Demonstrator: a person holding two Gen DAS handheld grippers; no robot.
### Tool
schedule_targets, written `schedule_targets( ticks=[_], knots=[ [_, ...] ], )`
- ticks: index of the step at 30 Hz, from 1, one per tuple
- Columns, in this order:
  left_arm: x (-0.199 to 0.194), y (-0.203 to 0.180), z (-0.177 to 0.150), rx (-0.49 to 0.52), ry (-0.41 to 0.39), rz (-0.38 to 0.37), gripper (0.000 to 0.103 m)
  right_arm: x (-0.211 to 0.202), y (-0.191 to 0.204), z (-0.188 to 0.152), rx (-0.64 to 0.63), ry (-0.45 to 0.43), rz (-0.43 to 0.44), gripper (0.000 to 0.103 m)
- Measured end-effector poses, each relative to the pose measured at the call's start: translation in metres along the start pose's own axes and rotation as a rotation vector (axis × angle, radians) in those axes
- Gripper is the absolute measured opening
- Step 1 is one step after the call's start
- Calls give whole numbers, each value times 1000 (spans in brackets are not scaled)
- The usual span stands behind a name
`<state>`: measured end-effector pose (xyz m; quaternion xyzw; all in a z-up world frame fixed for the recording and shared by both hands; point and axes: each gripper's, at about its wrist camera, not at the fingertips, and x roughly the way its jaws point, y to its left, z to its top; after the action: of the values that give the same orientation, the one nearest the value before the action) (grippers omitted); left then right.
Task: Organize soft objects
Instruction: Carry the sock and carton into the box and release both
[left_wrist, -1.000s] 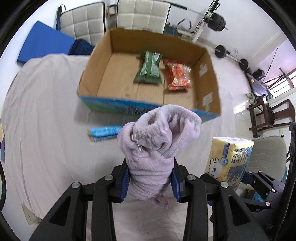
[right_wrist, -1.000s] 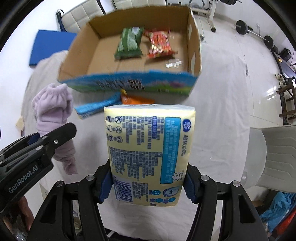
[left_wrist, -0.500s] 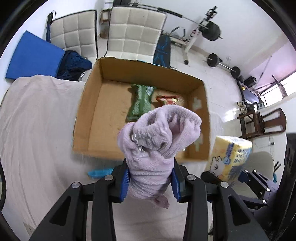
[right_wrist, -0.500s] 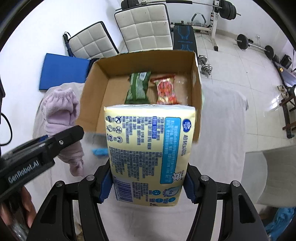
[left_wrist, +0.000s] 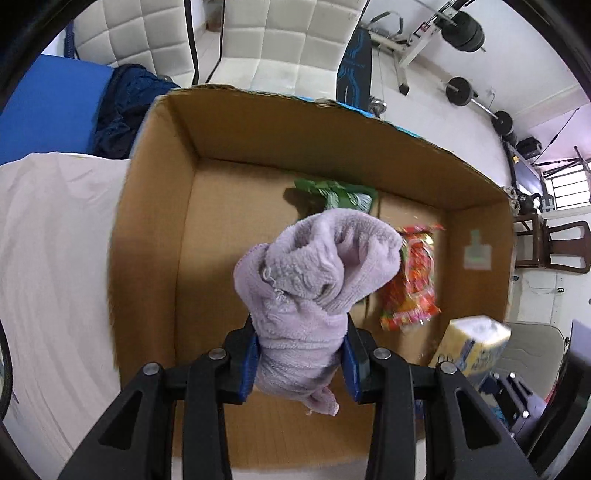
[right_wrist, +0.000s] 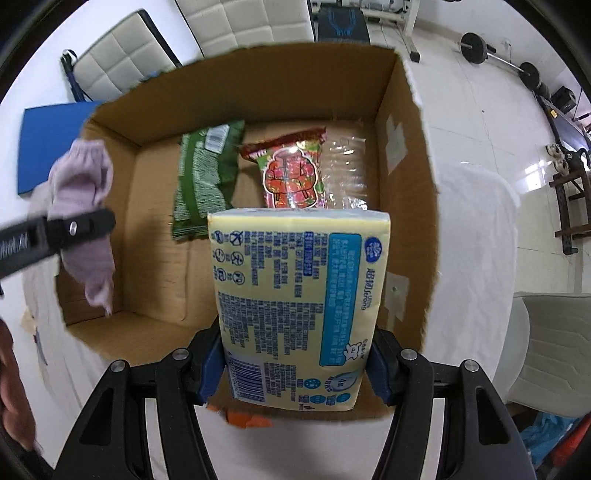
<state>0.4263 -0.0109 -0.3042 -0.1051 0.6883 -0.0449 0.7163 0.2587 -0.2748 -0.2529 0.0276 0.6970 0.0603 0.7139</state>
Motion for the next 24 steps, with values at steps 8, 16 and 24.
schedule_targets(
  ticks=[8,16,24],
  knots=[
    [36,4,37,17,45,48,35,35,4,10,2,48,-55,66],
    [51,6,46,22,58,53,37,49,15,7,-21,73,-46,66],
    [49,15,44,-18,78,53,42,67,9,6,-9,119,-45,67]
  ],
)
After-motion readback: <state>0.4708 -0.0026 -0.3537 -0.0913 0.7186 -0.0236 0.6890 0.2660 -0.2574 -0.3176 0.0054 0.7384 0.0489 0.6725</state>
